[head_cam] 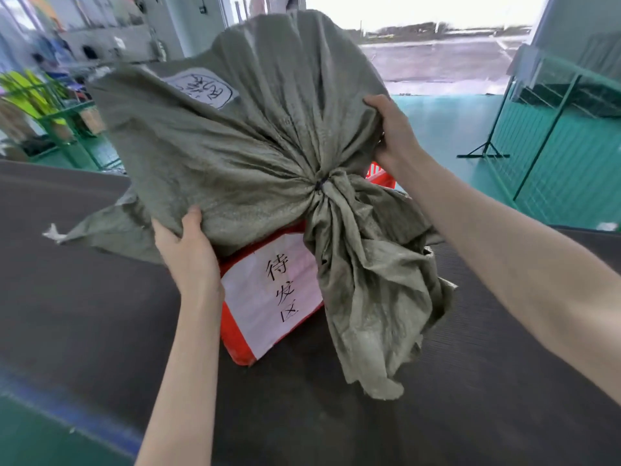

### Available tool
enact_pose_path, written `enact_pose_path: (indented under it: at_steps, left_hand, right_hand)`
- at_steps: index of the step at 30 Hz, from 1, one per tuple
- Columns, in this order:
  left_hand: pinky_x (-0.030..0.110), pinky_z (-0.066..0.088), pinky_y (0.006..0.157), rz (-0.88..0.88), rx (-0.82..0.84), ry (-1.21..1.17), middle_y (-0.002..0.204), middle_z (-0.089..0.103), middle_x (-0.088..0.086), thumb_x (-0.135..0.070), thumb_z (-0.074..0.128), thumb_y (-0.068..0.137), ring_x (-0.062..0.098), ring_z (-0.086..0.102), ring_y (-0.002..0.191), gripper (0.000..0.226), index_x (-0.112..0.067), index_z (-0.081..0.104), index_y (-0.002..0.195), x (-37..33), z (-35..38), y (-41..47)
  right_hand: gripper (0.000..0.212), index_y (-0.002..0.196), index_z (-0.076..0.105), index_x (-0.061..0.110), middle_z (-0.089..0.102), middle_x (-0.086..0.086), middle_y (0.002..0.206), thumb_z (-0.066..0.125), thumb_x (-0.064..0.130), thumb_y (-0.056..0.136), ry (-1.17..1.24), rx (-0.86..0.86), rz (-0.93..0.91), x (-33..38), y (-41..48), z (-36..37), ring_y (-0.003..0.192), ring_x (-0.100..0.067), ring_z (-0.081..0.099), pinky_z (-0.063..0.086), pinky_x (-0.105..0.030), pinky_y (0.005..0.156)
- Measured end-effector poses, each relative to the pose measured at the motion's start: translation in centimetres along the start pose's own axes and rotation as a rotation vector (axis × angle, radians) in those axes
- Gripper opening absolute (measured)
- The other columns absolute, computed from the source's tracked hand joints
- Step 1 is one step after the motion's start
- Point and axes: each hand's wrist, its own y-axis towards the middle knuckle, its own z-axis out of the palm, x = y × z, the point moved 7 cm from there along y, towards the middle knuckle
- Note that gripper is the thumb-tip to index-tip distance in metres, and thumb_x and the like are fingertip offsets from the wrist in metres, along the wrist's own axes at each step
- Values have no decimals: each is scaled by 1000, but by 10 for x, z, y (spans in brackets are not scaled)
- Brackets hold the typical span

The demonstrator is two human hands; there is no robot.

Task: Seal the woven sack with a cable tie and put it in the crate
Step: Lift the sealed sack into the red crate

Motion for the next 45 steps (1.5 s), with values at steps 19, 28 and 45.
enact_pose_path:
  at_steps: [19, 28, 45]
  left_hand:
    - [41, 29, 109, -127, 520, 1158, 149, 38, 24, -31, 34, 100, 40, 36, 136, 50, -13, 33, 147, 46, 22, 31]
    - [45, 48, 96, -150, 692, 1437, 118, 63, 13, -51, 66, 82, 34, 59, 108, 42, -17, 57, 105, 53, 23, 61]
    - [56, 15, 118, 430, 897, 1123, 158, 22, 4, -25, 68, 81, 24, 21, 146, 83, -26, 23, 150, 13, 117, -10]
  right_hand:
    - [38, 121, 55, 2, 60, -16, 115, 55, 25, 91, -1489, 132, 68, -49, 36, -9, 109, -32, 57, 41, -29, 74]
    - [42, 136, 49, 17, 41, -5, 149, 47, 24, 94, -1650, 430, 68, -68, 16, -5, 135, -27, 39, 30, -34, 109]
    - [97, 148, 12, 34, 30, -4, 153, 67, 59, 73, -1295, 530, 220, -47, -70, -35, 131, -22, 37, 31, -40, 111]
